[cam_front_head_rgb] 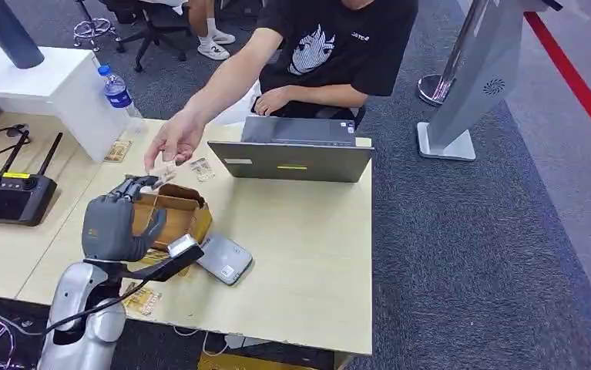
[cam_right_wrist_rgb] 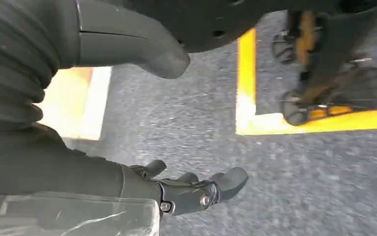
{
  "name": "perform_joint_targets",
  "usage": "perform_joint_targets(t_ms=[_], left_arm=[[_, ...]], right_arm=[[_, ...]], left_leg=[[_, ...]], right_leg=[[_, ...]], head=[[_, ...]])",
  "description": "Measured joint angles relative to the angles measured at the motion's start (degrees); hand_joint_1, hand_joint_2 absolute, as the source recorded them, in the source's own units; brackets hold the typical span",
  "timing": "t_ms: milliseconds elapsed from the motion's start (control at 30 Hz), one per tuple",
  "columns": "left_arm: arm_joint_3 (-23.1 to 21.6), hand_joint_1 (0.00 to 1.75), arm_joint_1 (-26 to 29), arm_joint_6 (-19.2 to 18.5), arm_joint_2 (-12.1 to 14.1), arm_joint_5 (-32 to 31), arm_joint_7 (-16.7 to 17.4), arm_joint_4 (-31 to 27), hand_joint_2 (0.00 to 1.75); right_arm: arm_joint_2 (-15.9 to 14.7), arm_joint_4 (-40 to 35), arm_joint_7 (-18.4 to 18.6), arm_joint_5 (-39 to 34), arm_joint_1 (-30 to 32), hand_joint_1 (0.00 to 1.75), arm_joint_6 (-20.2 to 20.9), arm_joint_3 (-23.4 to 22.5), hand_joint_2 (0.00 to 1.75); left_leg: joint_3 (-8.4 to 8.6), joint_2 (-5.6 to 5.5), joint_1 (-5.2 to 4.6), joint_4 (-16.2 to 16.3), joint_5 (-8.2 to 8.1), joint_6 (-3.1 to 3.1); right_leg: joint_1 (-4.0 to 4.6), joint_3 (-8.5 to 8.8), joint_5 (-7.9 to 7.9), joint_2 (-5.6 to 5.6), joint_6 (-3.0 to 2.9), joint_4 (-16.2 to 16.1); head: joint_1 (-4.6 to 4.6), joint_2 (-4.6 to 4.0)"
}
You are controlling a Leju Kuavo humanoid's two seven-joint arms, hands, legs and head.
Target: Pass the card to the sensor for recognition and then transmit it.
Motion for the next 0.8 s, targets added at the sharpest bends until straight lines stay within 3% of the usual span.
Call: perform_joint_targets(t_ms=[467,533,600,700,800], left_arm=[[-1.9,0.0,4.13,-0.96,0.2,1.22,-2.3,0.94,1.75],[-5.63,0.0,7.58,-2.91,3.18,3.65,-3.58,1.88,1.75],[-8.55,0.0,11.0,-3.36,10.06,2.95,-1.42,5.27,1.75],[-9.14,0.0,11.56,-2.75,12.72,1.75,0.55,6.98,1.75],[-9.14,0.0,11.68,-1.53,13.7,0.35,1.88,7.92,1.75]], right_arm=[[0.52,-0.59,-0.11,-0.13,0.19,0.0,0.61,-0.65,1.75],[0.65,-1.16,-0.72,-0.24,0.34,0.0,1.22,-1.46,1.75],[0.66,-2.16,-0.87,-0.15,0.49,0.0,1.49,-2.65,1.75],[0.66,-2.58,-1.05,0.04,0.62,0.0,1.77,-2.89,1.75],[0.66,-2.8,-1.05,0.04,0.62,0.0,2.01,-3.26,1.75]], left_leg=[[-0.01,0.08,0.0,-0.01,0.0,0.0],[-0.02,0.1,0.0,-0.01,-0.01,-0.01],[-0.02,0.15,0.02,-0.04,-0.04,-0.09],[-0.04,0.13,0.03,-0.04,-0.03,-0.1],[-0.04,0.14,0.03,-0.04,-0.03,-0.09]], right_leg=[[0.0,-0.03,0.0,0.05,-0.01,0.0],[0.0,-0.05,-0.02,0.06,-0.01,0.0],[0.01,-0.1,-0.01,0.1,-0.06,0.01],[0.01,-0.12,-0.03,0.09,-0.07,0.01],[0.01,-0.1,-0.02,0.09,-0.07,0.01]], head=[[-0.02,0.0],[-0.02,0.0],[-0.02,0.0],[-0.02,0.0],[-0.02,0.0]])
